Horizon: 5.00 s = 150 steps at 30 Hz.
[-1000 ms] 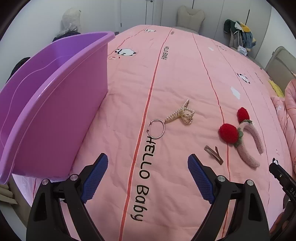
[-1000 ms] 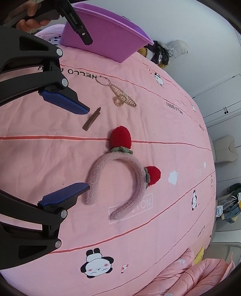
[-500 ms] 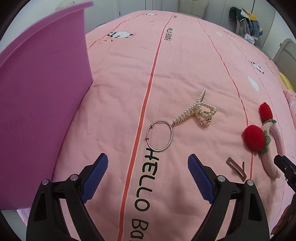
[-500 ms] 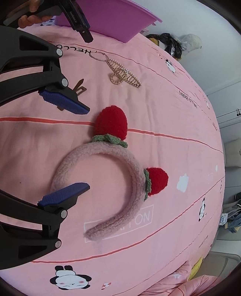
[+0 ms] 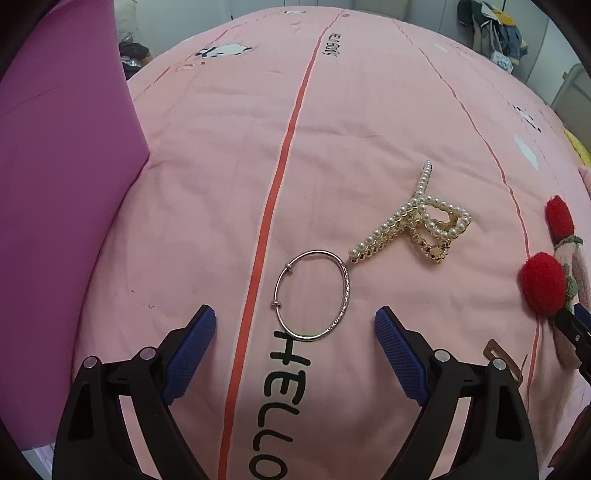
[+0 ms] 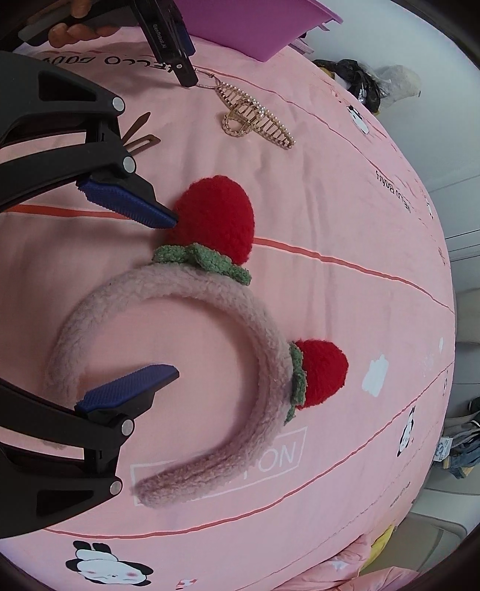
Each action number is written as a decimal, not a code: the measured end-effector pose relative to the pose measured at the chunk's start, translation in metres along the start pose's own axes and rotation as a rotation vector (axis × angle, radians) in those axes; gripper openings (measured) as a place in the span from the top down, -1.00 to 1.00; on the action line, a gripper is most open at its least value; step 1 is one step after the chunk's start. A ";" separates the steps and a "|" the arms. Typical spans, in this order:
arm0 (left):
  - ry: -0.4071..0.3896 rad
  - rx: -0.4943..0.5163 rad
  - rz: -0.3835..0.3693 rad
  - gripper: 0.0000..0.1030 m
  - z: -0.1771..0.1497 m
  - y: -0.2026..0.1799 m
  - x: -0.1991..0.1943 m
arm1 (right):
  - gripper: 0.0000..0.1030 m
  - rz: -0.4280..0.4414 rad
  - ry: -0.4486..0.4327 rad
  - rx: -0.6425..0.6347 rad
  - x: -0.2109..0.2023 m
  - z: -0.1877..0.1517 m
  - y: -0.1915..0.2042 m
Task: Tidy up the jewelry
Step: 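Grasp the silver bangle with the left tool while the right tool grasps the pink headband, then carry the bangle and headband over the purple tub with both tools, then open the left tool to drop the bangle while the right tool drops the headband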
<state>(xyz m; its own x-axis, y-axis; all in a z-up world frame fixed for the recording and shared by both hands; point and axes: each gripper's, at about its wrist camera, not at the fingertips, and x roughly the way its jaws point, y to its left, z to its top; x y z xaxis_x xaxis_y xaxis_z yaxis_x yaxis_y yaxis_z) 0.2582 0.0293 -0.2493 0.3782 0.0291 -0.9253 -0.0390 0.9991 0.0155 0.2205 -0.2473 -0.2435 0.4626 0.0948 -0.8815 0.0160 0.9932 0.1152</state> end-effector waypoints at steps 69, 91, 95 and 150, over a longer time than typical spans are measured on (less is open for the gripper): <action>-0.229 0.001 -0.142 0.17 -0.057 0.017 -0.155 | 0.77 0.076 -0.194 -0.001 -0.140 -0.054 0.042; -0.419 -0.117 -0.061 0.16 -0.080 0.127 -0.289 | 0.77 0.321 -0.344 -0.217 -0.250 -0.039 0.202; -0.443 -0.152 -0.014 0.16 -0.072 0.161 -0.309 | 0.77 0.384 -0.358 -0.278 -0.262 -0.025 0.248; -0.092 -0.491 0.153 -0.61 -0.015 0.328 -0.216 | -0.09 0.394 0.045 -0.598 -0.126 0.097 0.528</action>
<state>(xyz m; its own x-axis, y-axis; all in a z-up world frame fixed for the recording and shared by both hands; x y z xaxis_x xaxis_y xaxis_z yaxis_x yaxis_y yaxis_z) 0.1500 0.3501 -0.0497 0.4126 0.1986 -0.8890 -0.5209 0.8521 -0.0514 0.2571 0.2588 -0.0274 0.2969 0.4435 -0.8457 -0.6388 0.7505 0.1693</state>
